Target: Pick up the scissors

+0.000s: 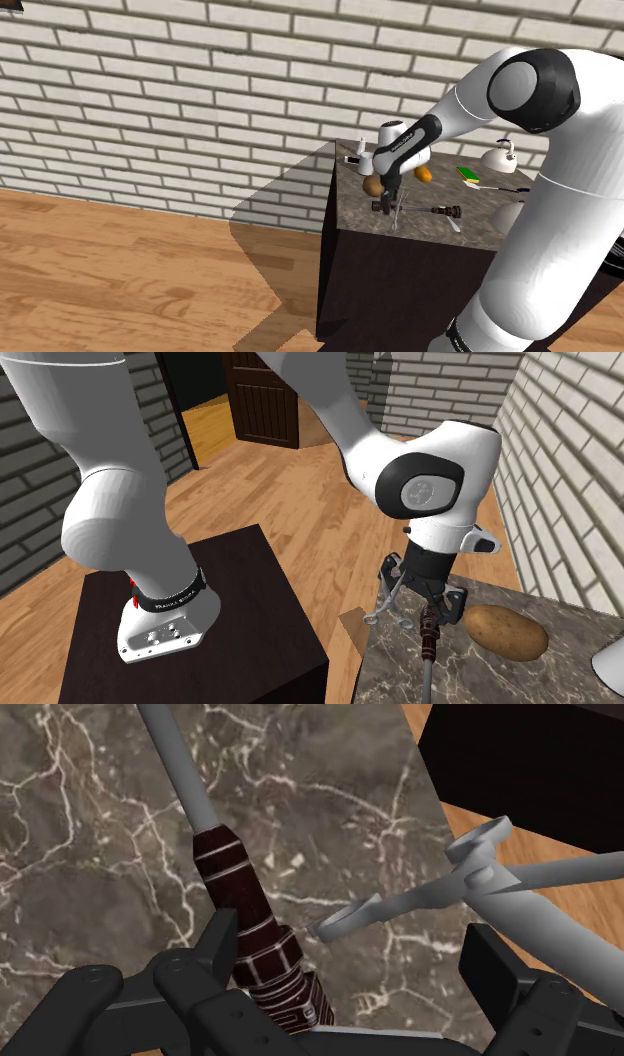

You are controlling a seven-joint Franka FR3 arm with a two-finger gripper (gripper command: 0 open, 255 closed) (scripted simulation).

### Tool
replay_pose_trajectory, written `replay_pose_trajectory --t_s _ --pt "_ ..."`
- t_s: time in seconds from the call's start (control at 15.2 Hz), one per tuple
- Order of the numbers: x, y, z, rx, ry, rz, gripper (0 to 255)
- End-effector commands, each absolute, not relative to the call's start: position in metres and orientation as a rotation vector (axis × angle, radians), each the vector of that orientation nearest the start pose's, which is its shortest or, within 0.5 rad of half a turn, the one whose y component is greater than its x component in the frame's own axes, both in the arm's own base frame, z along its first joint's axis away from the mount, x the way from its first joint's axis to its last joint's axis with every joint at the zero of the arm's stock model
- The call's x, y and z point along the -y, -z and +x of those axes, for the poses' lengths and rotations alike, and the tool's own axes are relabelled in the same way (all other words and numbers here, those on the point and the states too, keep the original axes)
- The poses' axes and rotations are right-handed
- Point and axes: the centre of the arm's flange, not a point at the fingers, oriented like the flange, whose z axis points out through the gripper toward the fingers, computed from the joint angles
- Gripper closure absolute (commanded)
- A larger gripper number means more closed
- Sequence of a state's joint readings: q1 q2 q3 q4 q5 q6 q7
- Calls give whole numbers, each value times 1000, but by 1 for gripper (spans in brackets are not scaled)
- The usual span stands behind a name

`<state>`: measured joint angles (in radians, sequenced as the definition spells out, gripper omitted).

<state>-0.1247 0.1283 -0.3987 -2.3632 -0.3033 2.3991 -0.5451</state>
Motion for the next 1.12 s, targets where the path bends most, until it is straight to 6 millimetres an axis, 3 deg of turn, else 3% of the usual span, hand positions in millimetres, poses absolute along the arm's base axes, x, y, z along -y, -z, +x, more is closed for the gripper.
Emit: replay_pose_trajectory --t_s 0.0,0.2,0.26,0.86,1.06 --pt "253 -260 431 421 -330 -3265 0" --pt "253 -252 431 421 -330 -3265 0" --pt "253 -251 430 421 -330 -3265 255" --pt "253 -252 431 421 -330 -3265 255" --pt "253 -268 431 421 -330 -3265 255"
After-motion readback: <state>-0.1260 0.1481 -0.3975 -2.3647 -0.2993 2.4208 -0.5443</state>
